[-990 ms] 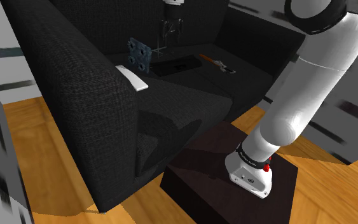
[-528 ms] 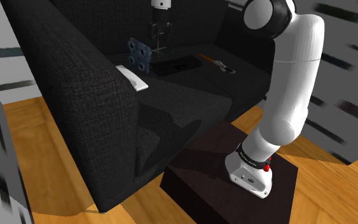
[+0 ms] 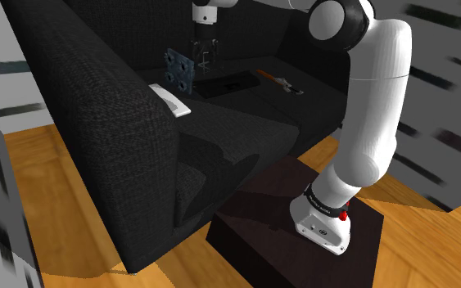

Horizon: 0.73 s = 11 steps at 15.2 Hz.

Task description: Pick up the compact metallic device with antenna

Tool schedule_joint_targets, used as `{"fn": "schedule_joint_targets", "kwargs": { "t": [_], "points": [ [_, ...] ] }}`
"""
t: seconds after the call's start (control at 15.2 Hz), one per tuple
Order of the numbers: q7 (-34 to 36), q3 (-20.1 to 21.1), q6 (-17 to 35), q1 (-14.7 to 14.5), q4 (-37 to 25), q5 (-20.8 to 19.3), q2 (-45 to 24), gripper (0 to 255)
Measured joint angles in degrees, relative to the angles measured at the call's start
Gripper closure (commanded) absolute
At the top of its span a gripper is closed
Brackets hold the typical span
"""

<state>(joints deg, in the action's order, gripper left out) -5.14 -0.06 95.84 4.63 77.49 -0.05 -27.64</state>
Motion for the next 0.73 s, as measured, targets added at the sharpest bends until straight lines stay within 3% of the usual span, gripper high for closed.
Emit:
{"fn": "schedule_joint_targets", "kwargs": {
  "t": [0.07,0.73],
  "points": [
    [0.0,0.0,0.1,0.0,0.1,0.0,0.0,255],
    [0.0,0.0,0.2,0.0,0.2,0.0,0.0,255]
  ]
}}
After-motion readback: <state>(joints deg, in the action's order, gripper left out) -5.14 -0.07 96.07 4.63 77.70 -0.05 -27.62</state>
